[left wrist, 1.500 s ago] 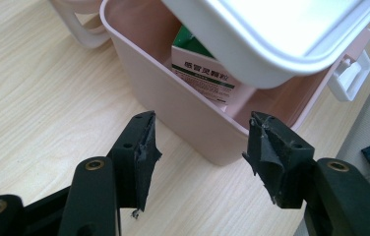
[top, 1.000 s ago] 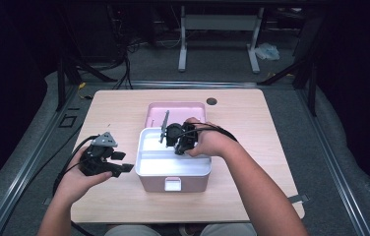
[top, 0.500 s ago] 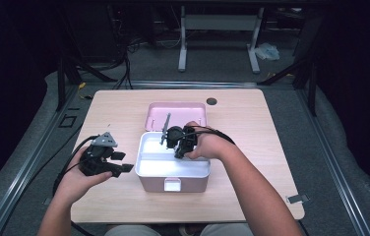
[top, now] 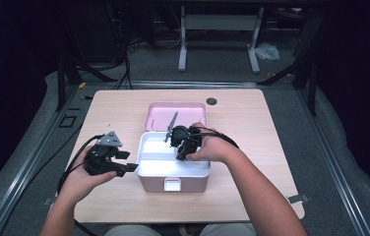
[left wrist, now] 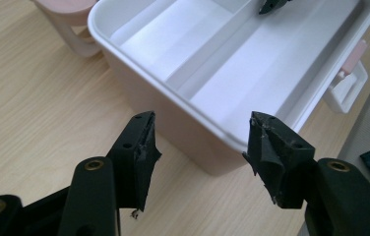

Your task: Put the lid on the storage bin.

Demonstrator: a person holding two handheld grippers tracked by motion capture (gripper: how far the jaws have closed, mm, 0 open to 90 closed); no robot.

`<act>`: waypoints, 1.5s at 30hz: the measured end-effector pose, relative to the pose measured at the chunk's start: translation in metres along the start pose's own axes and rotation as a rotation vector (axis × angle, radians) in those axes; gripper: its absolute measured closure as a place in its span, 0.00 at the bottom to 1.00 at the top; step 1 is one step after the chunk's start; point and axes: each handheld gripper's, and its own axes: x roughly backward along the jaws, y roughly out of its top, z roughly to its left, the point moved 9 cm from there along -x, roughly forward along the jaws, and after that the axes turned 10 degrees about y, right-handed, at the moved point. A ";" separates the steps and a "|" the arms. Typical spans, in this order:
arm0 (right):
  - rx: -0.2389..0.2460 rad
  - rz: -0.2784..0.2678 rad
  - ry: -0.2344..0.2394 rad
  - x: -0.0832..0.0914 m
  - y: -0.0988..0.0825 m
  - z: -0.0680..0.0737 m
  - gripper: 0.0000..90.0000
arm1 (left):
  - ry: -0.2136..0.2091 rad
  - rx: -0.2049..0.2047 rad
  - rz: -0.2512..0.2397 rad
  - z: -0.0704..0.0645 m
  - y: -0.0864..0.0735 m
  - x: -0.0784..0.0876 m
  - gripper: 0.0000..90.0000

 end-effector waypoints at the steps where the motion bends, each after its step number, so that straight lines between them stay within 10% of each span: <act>1: -0.003 -0.009 -0.007 0.004 -0.002 0.000 0.78 | -0.006 -0.016 0.007 -0.003 0.002 -0.002 0.52; 10: -0.125 -0.163 -0.020 0.036 -0.008 -0.014 0.72 | -0.033 -0.143 0.042 -0.030 0.040 -0.021 0.65; 20: -0.222 -0.205 -0.106 0.047 -0.022 -0.036 0.68 | -0.069 -0.213 0.083 -0.051 0.058 -0.051 0.85; 31: -0.407 -0.228 -0.219 0.050 -0.038 -0.068 0.65 | -0.076 -0.227 0.112 -0.057 0.059 -0.070 0.92; 45: -0.551 -0.252 -0.249 0.053 -0.044 -0.099 0.66 | -0.048 -0.258 0.124 -0.059 0.064 -0.079 0.95</act>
